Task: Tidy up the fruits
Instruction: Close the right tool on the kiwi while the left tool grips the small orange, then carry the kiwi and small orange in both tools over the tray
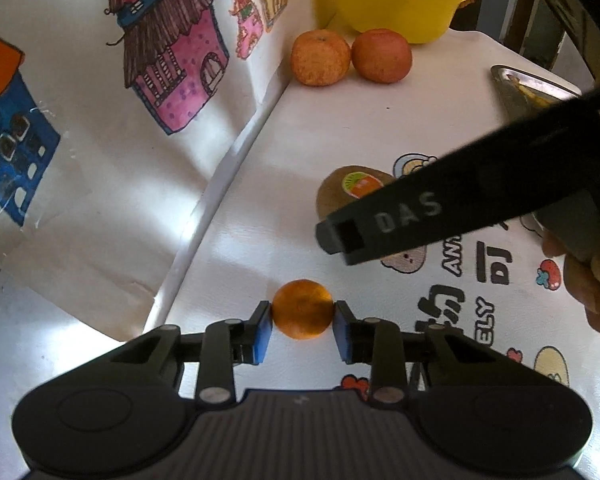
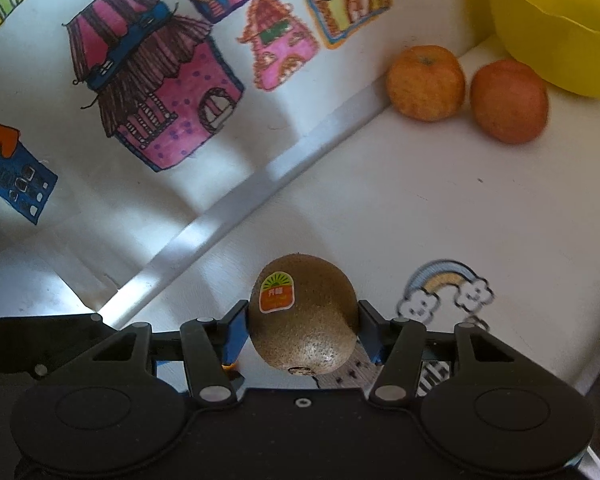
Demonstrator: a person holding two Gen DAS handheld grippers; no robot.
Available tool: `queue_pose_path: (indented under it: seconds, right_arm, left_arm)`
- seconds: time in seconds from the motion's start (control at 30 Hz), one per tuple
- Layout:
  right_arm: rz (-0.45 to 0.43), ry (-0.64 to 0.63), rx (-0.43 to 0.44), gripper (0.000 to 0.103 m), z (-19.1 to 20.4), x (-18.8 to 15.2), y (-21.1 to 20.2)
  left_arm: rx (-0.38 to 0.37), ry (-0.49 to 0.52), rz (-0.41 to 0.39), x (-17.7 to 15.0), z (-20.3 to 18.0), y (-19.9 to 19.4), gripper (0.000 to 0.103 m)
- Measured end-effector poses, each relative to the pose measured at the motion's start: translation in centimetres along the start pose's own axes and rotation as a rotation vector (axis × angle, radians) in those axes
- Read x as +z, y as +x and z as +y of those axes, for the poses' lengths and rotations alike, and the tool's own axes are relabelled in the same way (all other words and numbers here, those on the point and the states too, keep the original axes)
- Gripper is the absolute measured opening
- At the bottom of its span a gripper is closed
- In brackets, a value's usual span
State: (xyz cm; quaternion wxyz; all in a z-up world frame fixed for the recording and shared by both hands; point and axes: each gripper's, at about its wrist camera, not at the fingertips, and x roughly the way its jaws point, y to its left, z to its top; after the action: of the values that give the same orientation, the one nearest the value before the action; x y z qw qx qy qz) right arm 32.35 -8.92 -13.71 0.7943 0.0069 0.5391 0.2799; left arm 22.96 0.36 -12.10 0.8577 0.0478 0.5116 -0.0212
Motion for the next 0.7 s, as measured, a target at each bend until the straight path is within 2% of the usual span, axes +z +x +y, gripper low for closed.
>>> queue_pose_path:
  seconds: [0.3, 0.53, 0.7]
  right_arm:
    - [-0.02, 0.047, -0.031, 0.058, -2.0, -2.9, -1.9]
    - [-0.064, 0.114, -0.063, 0.058, -3.9, -5.6, -5.0]
    - [-0.092, 0.174, -0.1, 0.058, -5.5, -8.0, -7.6]
  left_arm:
    - [-0.033, 0.039, -0.015, -0.2, -2.0, -0.6, 0.035]
    - [-0.06, 0.09, -0.032, -0.1, -4.3, -1.3, 0.035]
    - [-0.11, 0.128, -0.037, 0.8, -6.8, -1.0, 0.035]
